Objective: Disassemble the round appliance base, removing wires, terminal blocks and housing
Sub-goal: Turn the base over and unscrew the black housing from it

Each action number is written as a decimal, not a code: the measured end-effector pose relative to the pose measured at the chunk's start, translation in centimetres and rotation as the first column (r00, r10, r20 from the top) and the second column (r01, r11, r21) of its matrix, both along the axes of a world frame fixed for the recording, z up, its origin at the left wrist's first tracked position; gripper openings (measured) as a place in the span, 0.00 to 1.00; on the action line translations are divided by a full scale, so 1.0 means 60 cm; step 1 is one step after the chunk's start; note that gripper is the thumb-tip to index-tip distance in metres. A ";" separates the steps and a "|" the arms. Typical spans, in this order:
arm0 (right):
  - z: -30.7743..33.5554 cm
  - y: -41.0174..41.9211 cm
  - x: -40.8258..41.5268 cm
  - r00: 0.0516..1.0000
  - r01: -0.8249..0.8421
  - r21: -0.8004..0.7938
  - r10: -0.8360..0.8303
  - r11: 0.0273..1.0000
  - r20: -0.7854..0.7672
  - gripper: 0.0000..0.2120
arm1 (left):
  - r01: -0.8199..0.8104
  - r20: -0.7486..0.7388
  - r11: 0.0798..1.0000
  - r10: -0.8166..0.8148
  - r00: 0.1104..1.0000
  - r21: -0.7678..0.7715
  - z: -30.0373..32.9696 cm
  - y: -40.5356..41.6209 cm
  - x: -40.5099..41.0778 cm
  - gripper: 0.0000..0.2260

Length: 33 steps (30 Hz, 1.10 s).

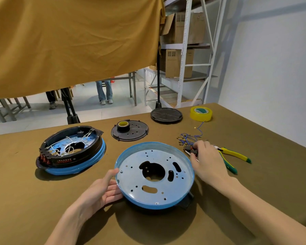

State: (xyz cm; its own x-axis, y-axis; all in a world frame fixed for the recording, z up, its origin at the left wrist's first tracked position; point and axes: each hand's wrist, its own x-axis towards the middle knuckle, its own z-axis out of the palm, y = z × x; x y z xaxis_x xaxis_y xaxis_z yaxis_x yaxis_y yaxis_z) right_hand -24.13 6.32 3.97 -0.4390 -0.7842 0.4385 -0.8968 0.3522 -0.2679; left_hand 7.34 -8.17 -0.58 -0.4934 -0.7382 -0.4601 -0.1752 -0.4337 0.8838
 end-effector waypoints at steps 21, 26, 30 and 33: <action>0.006 -0.129 0.224 0.729 -0.628 -0.006 0.591 0.778 0.347 0.05 | 0.115 -0.021 0.992 -0.114 0.993 0.045 0.014 0.020 -0.005 0.39; -0.004 -0.129 0.225 0.696 -0.644 -0.032 0.602 0.765 0.391 0.05 | 0.123 -0.037 0.991 -0.121 0.992 0.056 0.013 0.019 -0.004 0.37; -0.011 -0.133 0.225 0.737 -0.586 -0.041 0.553 0.809 0.389 0.08 | 0.132 -0.056 0.989 -0.128 0.990 0.060 0.014 0.019 -0.003 0.36; -0.012 -0.133 0.224 0.706 -0.635 -0.019 0.590 0.772 0.391 0.05 | 0.132 -0.059 0.989 -0.128 0.990 0.068 0.014 0.019 -0.004 0.35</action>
State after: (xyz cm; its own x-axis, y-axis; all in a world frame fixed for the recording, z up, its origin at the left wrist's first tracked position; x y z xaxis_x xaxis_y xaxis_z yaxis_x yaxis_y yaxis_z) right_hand -10.68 -1.65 3.26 0.0506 -0.9678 0.2465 -0.7733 -0.1942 -0.6035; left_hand 7.10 -7.05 0.25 -0.6084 -0.6326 -0.4792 -0.1871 -0.4725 0.8613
